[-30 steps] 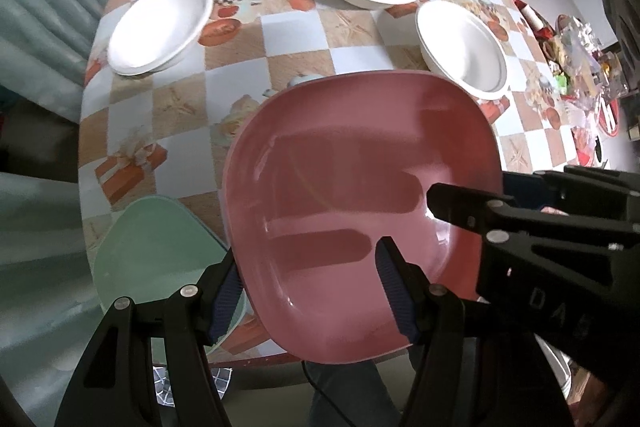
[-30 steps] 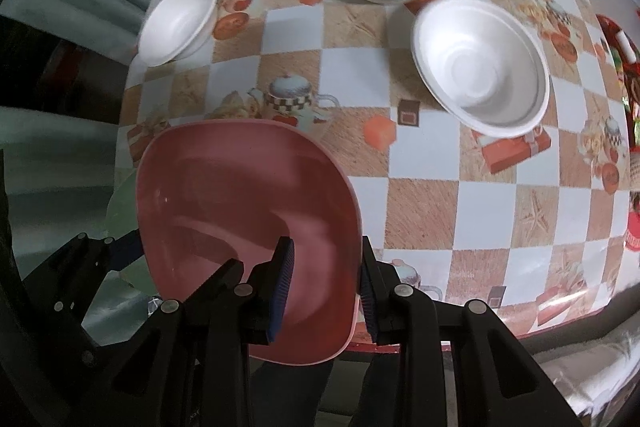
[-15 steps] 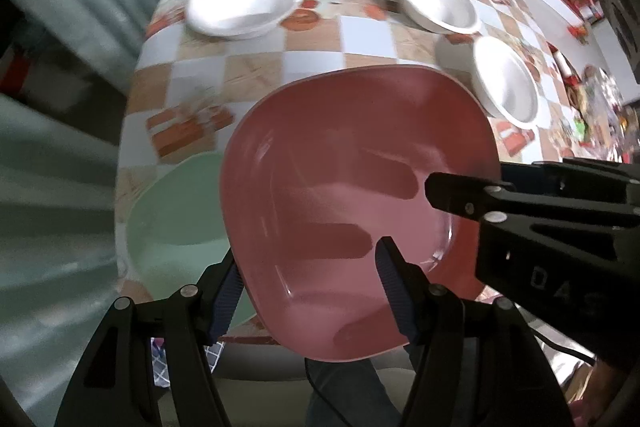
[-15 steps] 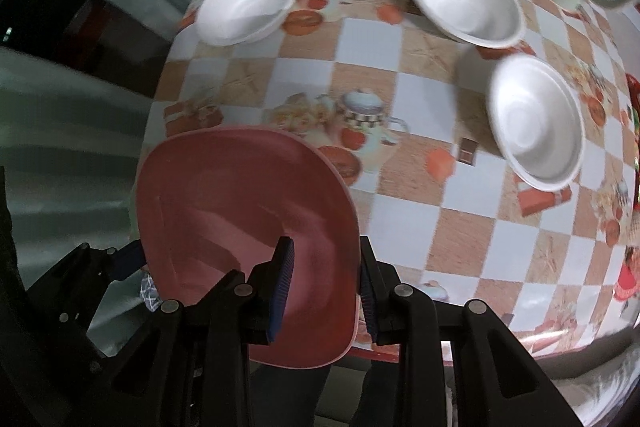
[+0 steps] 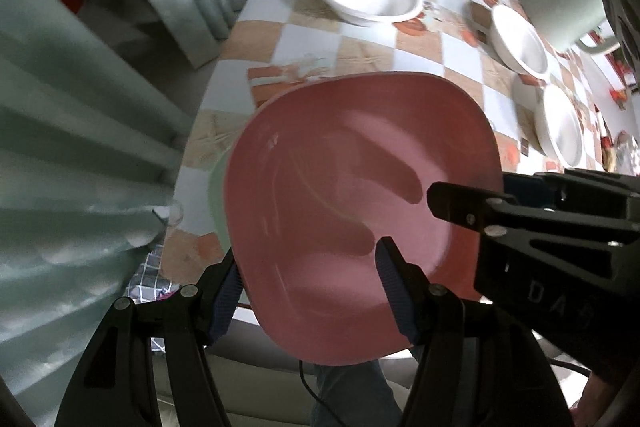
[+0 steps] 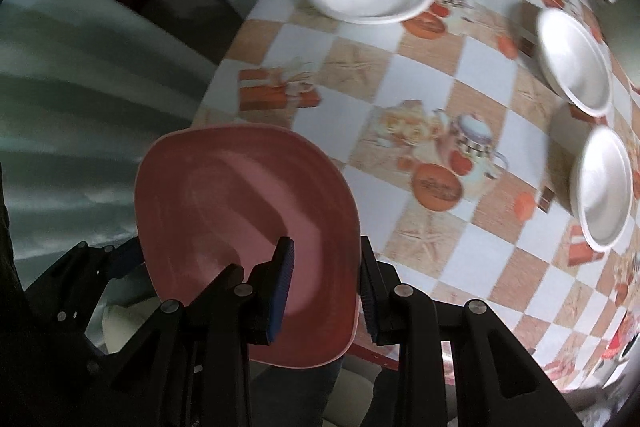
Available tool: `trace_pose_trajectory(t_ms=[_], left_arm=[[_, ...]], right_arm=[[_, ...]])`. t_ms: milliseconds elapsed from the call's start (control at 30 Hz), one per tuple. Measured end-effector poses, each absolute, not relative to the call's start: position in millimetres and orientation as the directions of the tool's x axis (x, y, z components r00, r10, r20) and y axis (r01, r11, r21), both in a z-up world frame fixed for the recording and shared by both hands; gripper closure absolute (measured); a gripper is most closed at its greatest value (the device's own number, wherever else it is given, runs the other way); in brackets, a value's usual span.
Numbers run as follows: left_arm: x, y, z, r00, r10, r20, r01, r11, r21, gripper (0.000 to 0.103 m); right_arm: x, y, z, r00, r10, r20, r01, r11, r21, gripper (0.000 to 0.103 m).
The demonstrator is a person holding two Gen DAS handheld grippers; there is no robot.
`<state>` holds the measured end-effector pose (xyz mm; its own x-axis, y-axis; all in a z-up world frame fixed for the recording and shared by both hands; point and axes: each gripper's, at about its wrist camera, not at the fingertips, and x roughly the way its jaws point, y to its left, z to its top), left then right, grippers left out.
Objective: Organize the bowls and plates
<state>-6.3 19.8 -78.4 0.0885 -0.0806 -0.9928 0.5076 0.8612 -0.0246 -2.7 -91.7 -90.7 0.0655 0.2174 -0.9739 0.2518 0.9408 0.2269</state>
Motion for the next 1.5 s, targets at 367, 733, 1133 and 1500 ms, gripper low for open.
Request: trace_pose_trajectory(t_ms=[367,733,1133,1500], left_arm=[[2.2,44.4,-93.5,0.075,-0.048,-0.996,0.444,0.896,-0.01,0.036],[11.7,52.1,-119.3,0.037,-0.009,-0.999,0.425,0.905,0.008,0.036],[13.2,48.7,-132.5,0.045,0.026,-0.999,0.406,0.913,0.042,0.025],[12.7,51.2,-131.8,0.069,0.008,-0.998,0.419,0.907,0.036,0.011]], right_arm=[[18.1,-61.8,-105.9,0.04,0.218,-0.975,0.18,0.958,0.222,0.07],[30.5,-49.3,-125.8,0.014,0.207,-0.978,0.16,0.965,0.206,0.069],[35.1,-45.3,-144.6,-0.006,0.215,-0.977,0.178,0.961,0.211,0.07],[30.1,-52.0,-141.9,0.021,0.226,-0.974,0.205,0.952,0.226,0.022]])
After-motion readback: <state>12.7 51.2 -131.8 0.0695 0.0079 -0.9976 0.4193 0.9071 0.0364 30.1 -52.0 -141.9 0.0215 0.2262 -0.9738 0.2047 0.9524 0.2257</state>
